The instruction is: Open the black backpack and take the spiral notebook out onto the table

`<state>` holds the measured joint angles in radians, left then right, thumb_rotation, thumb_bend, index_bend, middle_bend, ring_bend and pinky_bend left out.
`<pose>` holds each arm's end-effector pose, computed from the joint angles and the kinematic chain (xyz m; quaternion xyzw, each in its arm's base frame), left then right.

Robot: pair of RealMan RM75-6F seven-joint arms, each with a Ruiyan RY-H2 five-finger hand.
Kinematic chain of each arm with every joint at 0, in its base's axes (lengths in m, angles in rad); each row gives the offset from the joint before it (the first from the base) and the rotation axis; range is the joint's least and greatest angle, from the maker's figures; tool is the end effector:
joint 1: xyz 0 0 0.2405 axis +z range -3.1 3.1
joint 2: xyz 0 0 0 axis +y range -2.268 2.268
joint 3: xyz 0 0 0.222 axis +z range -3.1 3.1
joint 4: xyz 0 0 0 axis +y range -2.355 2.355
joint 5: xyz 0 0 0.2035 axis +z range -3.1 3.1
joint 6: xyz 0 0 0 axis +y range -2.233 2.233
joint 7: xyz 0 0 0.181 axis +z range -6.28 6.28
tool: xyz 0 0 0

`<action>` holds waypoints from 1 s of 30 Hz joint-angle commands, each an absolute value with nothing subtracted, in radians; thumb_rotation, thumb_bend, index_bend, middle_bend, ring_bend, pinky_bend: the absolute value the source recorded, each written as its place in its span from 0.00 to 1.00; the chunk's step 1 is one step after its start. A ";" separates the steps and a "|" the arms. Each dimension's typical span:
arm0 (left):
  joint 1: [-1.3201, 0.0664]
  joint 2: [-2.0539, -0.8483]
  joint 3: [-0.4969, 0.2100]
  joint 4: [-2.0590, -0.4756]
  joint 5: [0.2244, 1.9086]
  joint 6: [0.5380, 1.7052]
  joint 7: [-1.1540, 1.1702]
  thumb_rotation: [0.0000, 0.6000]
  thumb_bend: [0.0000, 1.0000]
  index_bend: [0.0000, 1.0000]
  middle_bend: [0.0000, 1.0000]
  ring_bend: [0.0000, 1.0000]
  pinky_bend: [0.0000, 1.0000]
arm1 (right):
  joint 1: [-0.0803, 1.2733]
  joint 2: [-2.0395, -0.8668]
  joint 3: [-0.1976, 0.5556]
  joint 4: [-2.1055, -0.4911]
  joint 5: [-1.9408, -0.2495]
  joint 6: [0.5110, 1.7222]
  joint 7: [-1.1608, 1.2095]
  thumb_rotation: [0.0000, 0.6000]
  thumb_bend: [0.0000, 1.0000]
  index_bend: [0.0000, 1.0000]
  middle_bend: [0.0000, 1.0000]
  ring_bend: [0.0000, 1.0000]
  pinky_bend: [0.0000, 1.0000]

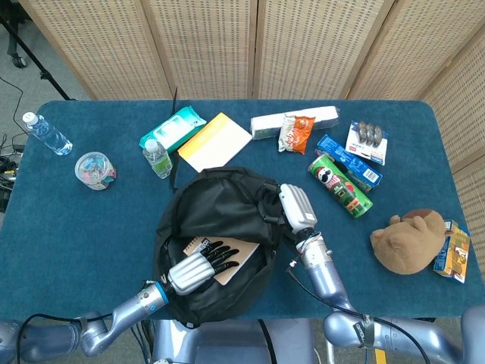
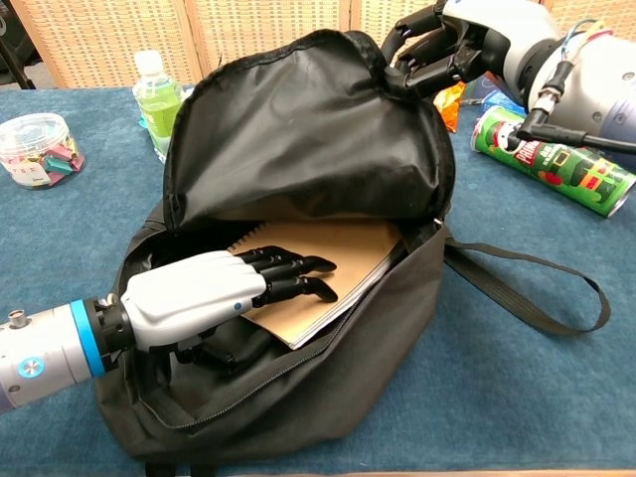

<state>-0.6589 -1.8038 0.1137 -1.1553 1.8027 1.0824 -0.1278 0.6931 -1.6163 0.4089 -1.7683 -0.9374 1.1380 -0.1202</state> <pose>-0.1054 0.2371 -0.1165 -0.8398 -0.2994 -0.4171 0.1763 -0.0421 -0.3444 0.0125 0.5241 -0.5717 0.5508 0.3082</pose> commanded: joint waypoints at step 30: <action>-0.693 -1.956 0.056 -0.981 1.752 1.137 -0.134 1.00 0.67 0.56 0.32 0.25 0.36 | 0.702 -1.577 0.430 -1.791 -0.912 1.147 -0.101 1.00 0.72 0.67 0.66 0.53 0.49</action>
<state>-0.6937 -1.9402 0.0623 -0.9998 1.7485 1.1151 -0.1235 0.7021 -1.5773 0.4292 -1.7911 -0.9127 1.1472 -0.1013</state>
